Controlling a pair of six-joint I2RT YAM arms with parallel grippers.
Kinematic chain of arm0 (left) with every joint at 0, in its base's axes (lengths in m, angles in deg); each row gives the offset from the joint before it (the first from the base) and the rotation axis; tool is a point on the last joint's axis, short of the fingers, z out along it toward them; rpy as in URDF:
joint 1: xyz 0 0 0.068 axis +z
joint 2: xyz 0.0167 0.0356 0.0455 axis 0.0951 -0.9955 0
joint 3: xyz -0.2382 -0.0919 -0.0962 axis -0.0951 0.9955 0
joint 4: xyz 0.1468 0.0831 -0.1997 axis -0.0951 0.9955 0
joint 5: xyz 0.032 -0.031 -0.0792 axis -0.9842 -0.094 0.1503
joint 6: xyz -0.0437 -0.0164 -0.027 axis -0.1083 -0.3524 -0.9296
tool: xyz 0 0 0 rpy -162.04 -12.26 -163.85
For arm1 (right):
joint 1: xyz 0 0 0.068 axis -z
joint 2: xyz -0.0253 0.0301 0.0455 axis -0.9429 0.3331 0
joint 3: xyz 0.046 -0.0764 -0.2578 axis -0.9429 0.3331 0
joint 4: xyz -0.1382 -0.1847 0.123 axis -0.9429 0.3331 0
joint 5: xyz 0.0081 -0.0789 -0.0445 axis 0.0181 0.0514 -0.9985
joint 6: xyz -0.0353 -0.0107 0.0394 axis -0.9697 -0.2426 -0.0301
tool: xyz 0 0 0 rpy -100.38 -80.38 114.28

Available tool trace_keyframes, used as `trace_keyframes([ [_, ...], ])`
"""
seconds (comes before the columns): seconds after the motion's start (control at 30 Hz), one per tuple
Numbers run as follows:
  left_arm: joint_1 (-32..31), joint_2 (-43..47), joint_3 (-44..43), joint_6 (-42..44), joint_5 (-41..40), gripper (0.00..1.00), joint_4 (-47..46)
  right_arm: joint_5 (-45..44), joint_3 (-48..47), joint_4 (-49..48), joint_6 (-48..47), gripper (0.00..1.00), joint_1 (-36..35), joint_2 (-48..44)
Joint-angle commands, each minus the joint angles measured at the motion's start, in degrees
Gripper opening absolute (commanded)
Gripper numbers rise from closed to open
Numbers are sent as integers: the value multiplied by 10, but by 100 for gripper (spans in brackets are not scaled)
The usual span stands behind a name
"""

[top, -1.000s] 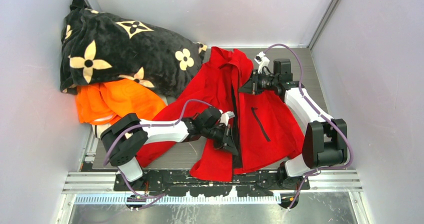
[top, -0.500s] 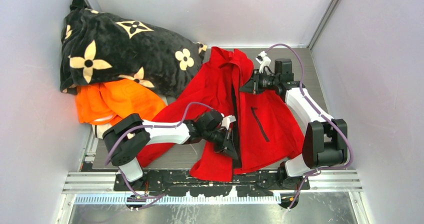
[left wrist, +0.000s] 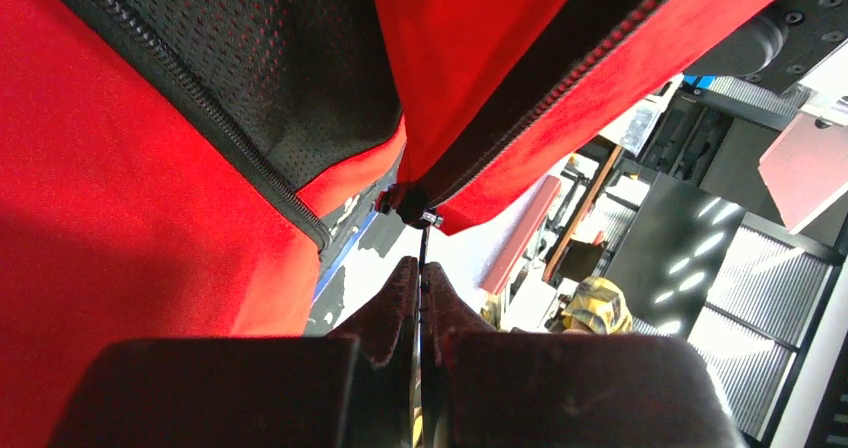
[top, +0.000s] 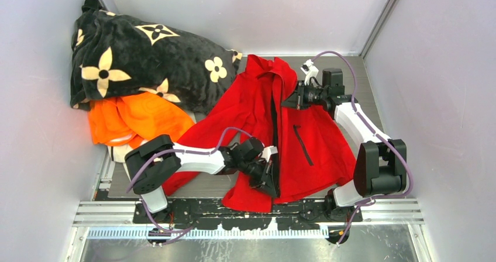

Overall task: Zip up the jacket
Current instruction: Adjust the zipper on the jacket.

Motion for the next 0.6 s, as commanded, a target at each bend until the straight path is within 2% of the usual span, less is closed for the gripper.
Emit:
trace_keyframes([
  [0.0,-17,-2,12,-7,33,0,6,-5,-10,-36,0,1,4,-29],
  [0.57,-59,-26,10,-9,44,0,25,-5,-10,-35,0,1,6,-31],
])
